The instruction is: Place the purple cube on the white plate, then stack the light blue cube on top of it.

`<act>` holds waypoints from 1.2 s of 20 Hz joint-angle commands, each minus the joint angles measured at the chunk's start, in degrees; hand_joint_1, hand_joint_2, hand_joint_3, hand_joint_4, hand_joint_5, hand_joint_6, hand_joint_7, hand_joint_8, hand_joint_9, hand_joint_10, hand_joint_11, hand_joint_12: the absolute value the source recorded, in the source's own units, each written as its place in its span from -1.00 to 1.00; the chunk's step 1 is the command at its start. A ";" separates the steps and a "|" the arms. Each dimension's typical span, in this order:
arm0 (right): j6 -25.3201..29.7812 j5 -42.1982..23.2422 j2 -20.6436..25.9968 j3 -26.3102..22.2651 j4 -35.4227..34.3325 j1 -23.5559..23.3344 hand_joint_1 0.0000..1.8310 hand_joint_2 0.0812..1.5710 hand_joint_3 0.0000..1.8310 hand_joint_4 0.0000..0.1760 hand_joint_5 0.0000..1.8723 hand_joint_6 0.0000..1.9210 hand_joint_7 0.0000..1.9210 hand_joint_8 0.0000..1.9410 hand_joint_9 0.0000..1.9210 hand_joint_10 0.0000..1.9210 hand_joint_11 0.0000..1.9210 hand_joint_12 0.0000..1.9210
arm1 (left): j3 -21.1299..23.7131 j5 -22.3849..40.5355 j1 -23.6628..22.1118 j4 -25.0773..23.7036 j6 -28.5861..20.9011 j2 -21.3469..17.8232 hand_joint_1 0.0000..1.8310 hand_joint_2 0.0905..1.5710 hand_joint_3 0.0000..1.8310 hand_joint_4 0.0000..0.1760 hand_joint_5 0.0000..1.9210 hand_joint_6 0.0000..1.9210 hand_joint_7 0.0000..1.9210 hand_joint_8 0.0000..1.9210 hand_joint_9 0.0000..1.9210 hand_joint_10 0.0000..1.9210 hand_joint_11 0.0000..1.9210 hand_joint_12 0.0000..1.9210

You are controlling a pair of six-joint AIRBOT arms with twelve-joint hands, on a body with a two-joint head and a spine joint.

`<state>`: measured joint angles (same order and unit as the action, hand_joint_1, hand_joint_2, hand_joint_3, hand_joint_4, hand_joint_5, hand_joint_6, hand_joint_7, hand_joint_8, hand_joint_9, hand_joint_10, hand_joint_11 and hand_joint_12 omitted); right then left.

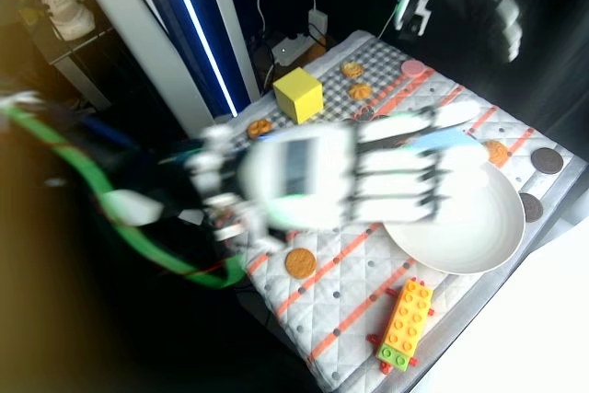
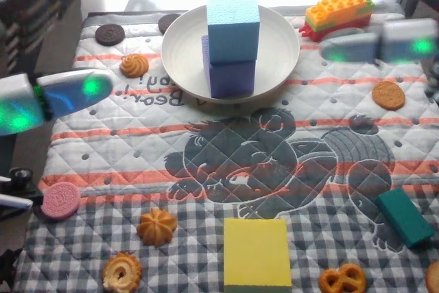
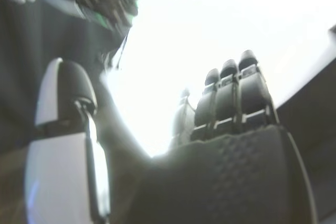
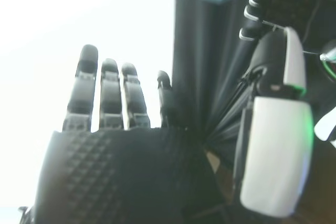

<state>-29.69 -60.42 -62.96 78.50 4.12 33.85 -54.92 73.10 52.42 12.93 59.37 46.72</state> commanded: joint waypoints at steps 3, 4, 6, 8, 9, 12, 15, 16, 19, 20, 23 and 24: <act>0.26 -19.37 2.71 -4.75 -3.27 5.76 -0.25 0.19 -0.98 0.65 -0.95 -0.99 -0.97 -0.99 -1.00 -1.00 -1.00 -1.00 | 0.18 16.68 3.81 0.23 -7.25 -0.68 -0.15 0.17 -1.00 0.85 -1.00 -1.00 -0.89 -1.00 -0.86 -0.99 -0.95 -0.97; 0.07 -22.72 4.31 -6.60 -4.36 8.66 -0.25 0.27 -0.99 0.60 -0.94 -1.00 -0.91 -0.99 -0.94 -0.99 -0.93 -0.95 | 0.65 19.12 5.34 0.23 -8.89 -0.78 -0.15 0.22 -1.00 0.41 -1.00 -1.00 -0.90 -1.00 -0.86 -0.97 -0.99 -0.69; -0.02 -26.92 6.91 -9.63 -5.20 13.80 -0.15 0.42 -1.00 0.69 -0.96 -1.00 -0.83 -1.00 -0.85 -0.99 -1.00 -0.81 | 1.90 22.73 6.97 0.29 -9.85 -1.27 -0.14 0.27 -1.00 0.55 -1.00 -1.00 -0.87 -1.00 -0.82 -0.99 -1.00 -0.36; -0.97 -32.29 8.46 -12.32 -6.87 18.53 -0.30 0.33 -1.00 0.94 -0.97 -0.99 -0.91 -1.00 -0.88 -1.00 -1.00 -0.78 | 2.23 25.00 7.97 0.29 -10.24 -0.96 -0.38 0.33 -0.99 -0.11 -1.00 -1.00 -0.85 -1.00 -0.80 -1.00 -1.00 -0.14; -1.88 -35.66 8.87 -13.22 -7.71 19.91 -0.32 0.33 -1.00 0.48 -0.96 -0.99 -0.88 -0.99 -0.85 -0.99 -1.00 -0.83 | 2.43 26.06 8.57 0.24 -10.99 -0.98 -0.49 0.40 -0.98 -0.60 -1.00 -1.00 -0.86 -1.00 -0.82 -1.00 -1.00 -0.21; -4.48 -40.57 11.23 -16.55 -8.29 21.67 -0.74 0.54 -1.00 -0.31 -0.91 -1.00 -0.91 -1.00 -0.87 -1.00 -1.00 -0.68 | 1.62 26.07 7.95 -0.66 -13.34 -0.41 -0.68 0.56 -1.00 -1.00 -0.81 -0.98 -0.83 -1.00 -0.78 -0.99 -1.00 -0.41; -7.26 -40.58 11.95 -17.75 -7.18 20.76 -0.31 0.30 -1.00 -0.14 -0.58 -0.99 -0.64 -0.99 -0.67 -0.99 -1.00 -0.15 | 1.11 26.10 8.24 -0.36 -16.77 0.17 -0.72 0.56 -1.00 -0.84 -0.87 -0.99 -0.81 -0.99 -0.73 -0.99 -0.92 -0.41; -7.26 -40.58 11.97 -17.74 -7.20 20.77 -0.21 0.27 -1.00 0.05 -0.76 -1.00 -0.89 -1.00 -0.87 -1.00 -1.00 -0.36 | 1.16 26.10 8.24 -0.48 -16.80 0.17 -0.84 0.61 -1.00 -0.82 -0.80 -0.99 -0.73 -0.99 -0.70 -0.99 -0.94 -0.38; -7.26 -40.60 11.89 -17.81 -7.27 20.88 -0.22 0.43 -1.00 -1.00 -0.45 -0.97 -0.65 -0.99 -0.75 -0.99 -1.00 -0.35 | 1.14 26.11 8.13 -0.41 -17.49 -0.07 -0.89 0.69 -1.00 -1.00 -0.52 -0.92 -0.52 -1.00 -0.51 -0.99 -0.93 -0.21; -7.26 -40.61 12.05 -17.87 -7.36 20.88 -0.36 0.42 -1.00 -0.34 -0.44 -0.98 -0.58 -0.99 -0.66 -0.98 -1.00 -0.33 | 1.18 26.11 7.98 -0.42 -17.55 -0.21 -0.88 0.73 -0.98 -0.55 -0.45 -0.67 -0.52 -1.00 -0.55 -1.00 -0.92 -0.36; -7.29 -40.62 12.74 -18.26 -7.65 21.05 -0.29 0.47 -1.00 -0.24 -0.62 -1.00 -0.89 -0.99 -0.93 -0.99 -1.00 -0.91 | 1.14 26.12 7.48 -0.44 -17.54 -0.21 -0.82 0.64 -1.00 0.31 -0.94 -0.62 -0.81 -1.00 -0.95 -1.00 -1.00 -0.92; -7.41 -40.63 13.00 -18.49 -7.91 21.05 -0.65 0.39 -1.00 0.37 -0.69 -1.00 -0.84 -0.96 -0.71 -0.88 -0.94 -0.95 | 1.08 26.12 7.15 -0.48 -17.55 -0.25 -0.67 0.50 -1.00 0.69 -0.99 -0.91 -0.87 -1.00 -0.92 -1.00 -1.00 -0.79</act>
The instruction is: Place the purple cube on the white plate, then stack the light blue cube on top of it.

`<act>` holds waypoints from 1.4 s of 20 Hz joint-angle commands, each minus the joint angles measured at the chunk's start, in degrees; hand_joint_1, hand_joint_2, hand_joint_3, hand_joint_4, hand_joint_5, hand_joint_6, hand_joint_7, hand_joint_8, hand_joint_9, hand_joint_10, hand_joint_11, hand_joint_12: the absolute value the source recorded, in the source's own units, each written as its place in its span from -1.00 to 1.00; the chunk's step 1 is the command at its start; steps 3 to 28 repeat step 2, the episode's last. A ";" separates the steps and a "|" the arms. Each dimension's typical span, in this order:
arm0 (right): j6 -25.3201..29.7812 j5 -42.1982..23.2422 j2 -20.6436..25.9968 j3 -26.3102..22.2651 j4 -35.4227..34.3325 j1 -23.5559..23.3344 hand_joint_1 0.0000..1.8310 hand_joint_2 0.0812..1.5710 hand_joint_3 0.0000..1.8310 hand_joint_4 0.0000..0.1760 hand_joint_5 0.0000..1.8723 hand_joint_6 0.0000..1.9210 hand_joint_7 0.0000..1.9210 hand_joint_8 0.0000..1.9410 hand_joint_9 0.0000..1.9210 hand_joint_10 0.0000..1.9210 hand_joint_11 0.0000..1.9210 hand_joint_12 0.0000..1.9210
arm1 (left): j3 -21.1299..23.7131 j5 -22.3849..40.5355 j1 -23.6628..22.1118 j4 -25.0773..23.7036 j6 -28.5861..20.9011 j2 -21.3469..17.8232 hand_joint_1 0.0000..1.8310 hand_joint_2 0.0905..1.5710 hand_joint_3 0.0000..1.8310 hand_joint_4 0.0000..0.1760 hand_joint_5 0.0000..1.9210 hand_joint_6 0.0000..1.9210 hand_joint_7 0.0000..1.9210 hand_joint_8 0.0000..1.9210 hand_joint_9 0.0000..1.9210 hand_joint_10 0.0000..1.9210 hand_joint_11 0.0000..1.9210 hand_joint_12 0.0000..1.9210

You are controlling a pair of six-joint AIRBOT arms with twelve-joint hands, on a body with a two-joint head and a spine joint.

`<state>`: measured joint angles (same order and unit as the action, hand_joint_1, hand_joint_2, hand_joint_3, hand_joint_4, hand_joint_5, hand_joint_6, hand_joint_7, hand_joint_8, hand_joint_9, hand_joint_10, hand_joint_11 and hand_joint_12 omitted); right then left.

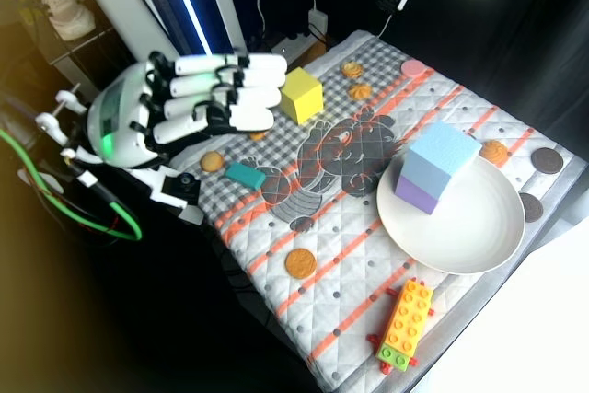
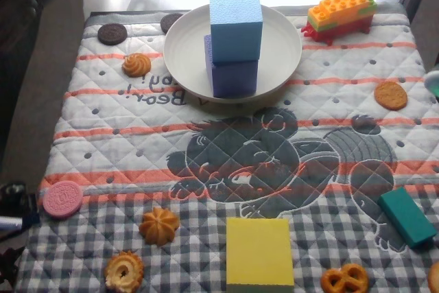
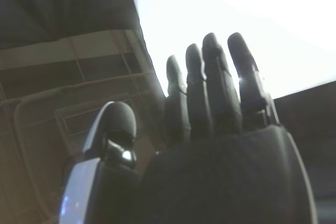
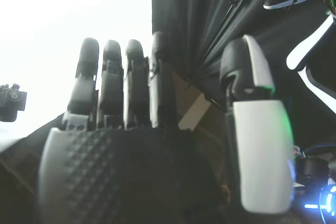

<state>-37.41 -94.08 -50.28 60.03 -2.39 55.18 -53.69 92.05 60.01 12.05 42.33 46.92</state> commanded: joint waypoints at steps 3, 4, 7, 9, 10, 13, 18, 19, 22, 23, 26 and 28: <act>0.17 -7.00 2.23 -0.86 -1.60 -0.37 -0.73 0.55 -1.00 -0.96 -0.36 -0.99 -0.73 -0.97 -0.77 -0.86 -1.00 0.17 | -0.57 7.17 -1.89 -0.85 -0.52 -1.06 -0.69 0.58 -0.99 1.00 -0.99 -0.99 -1.00 -1.00 -1.00 -1.00 -1.00 -1.00; 0.17 -7.00 2.23 -0.86 -1.60 -0.37 -0.73 0.55 -1.00 -0.96 -0.36 -0.99 -0.73 -0.97 -0.77 -0.86 -1.00 0.17 | -0.57 7.17 -1.89 -0.85 -0.52 -1.06 -0.69 0.58 -0.99 1.00 -0.99 -0.99 -1.00 -1.00 -1.00 -1.00 -1.00 -1.00; 0.17 -7.00 2.23 -0.86 -1.60 -0.37 -0.73 0.55 -1.00 -0.96 -0.36 -0.99 -0.73 -0.97 -0.77 -0.86 -1.00 0.17 | -0.57 7.17 -1.89 -0.85 -0.52 -1.06 -0.69 0.58 -0.99 1.00 -0.99 -0.99 -1.00 -1.00 -1.00 -1.00 -1.00 -1.00; 0.17 -7.00 2.23 -0.86 -1.60 -0.37 -0.73 0.55 -1.00 -0.96 -0.36 -0.99 -0.73 -0.97 -0.77 -0.86 -1.00 0.17 | -0.57 7.17 -1.89 -0.85 -0.52 -1.06 -0.69 0.58 -0.99 1.00 -0.99 -0.99 -1.00 -1.00 -1.00 -1.00 -1.00 -1.00; 0.17 -7.00 2.23 -0.86 -1.60 -0.37 -0.73 0.55 -1.00 -0.96 -0.36 -0.99 -0.73 -0.97 -0.77 -0.86 -1.00 0.17 | -0.57 7.17 -1.89 -0.85 -0.52 -1.06 -0.69 0.58 -0.99 1.00 -0.99 -0.99 -1.00 -1.00 -1.00 -1.00 -1.00 -1.00; 0.17 -7.00 2.23 -0.86 -1.60 -0.37 -0.73 0.55 -1.00 -0.96 -0.36 -0.99 -0.73 -0.97 -0.77 -0.86 -1.00 0.17 | -0.57 7.17 -1.89 -0.85 -0.52 -1.06 -0.69 0.58 -0.99 1.00 -0.99 -0.99 -1.00 -1.00 -1.00 -1.00 -1.00 -1.00; 0.17 -7.00 2.23 -0.86 -1.60 -0.37 -0.73 0.55 -1.00 -0.96 -0.36 -0.99 -0.73 -0.97 -0.77 -0.86 -1.00 0.17 | -0.57 7.17 -1.89 -0.85 -0.52 -1.06 -0.69 0.58 -0.99 1.00 -0.99 -0.99 -1.00 -1.00 -1.00 -1.00 -1.00 -1.00; 0.17 -7.00 2.23 -0.86 -1.60 -0.37 -0.73 0.55 -1.00 -0.96 -0.36 -0.99 -0.73 -0.97 -0.77 -0.86 -1.00 0.17 | -0.57 7.17 -1.89 -0.85 -0.52 -1.06 -0.69 0.58 -0.99 1.00 -0.99 -0.99 -1.00 -1.00 -1.00 -1.00 -1.00 -1.00; 0.17 -7.00 2.23 -0.86 -1.60 -0.37 -0.73 0.55 -1.00 -0.96 -0.36 -0.99 -0.73 -0.97 -0.77 -0.86 -1.00 0.17 | -0.57 7.17 -1.89 -0.85 -0.52 -1.06 -0.69 0.58 -0.99 1.00 -0.99 -0.99 -1.00 -1.00 -1.00 -1.00 -1.00 -1.00; 0.17 -7.00 2.23 -0.86 -1.60 -0.37 -0.73 0.55 -1.00 -0.96 -0.36 -0.99 -0.73 -0.97 -0.77 -0.86 -1.00 0.17 | -0.57 7.17 -1.89 -0.85 -0.52 -1.06 -0.69 0.58 -0.99 1.00 -0.99 -0.99 -1.00 -1.00 -1.00 -1.00 -1.00 -1.00; 0.17 -7.00 2.23 -0.86 -1.60 -0.37 -0.73 0.55 -1.00 -0.96 -0.36 -0.99 -0.73 -0.97 -0.77 -0.86 -1.00 0.17 | -0.57 7.17 -1.89 -0.85 -0.52 -1.06 -0.69 0.58 -0.99 1.00 -0.99 -0.99 -1.00 -1.00 -1.00 -1.00 -1.00 -1.00; 0.17 -7.00 2.23 -0.86 -1.60 -0.37 -0.73 0.55 -1.00 -0.96 -0.36 -0.99 -0.73 -0.97 -0.77 -0.86 -1.00 0.17 | -0.57 7.17 -1.89 -0.85 -0.52 -1.06 -0.69 0.58 -0.99 1.00 -0.99 -0.99 -1.00 -1.00 -1.00 -1.00 -1.00 -1.00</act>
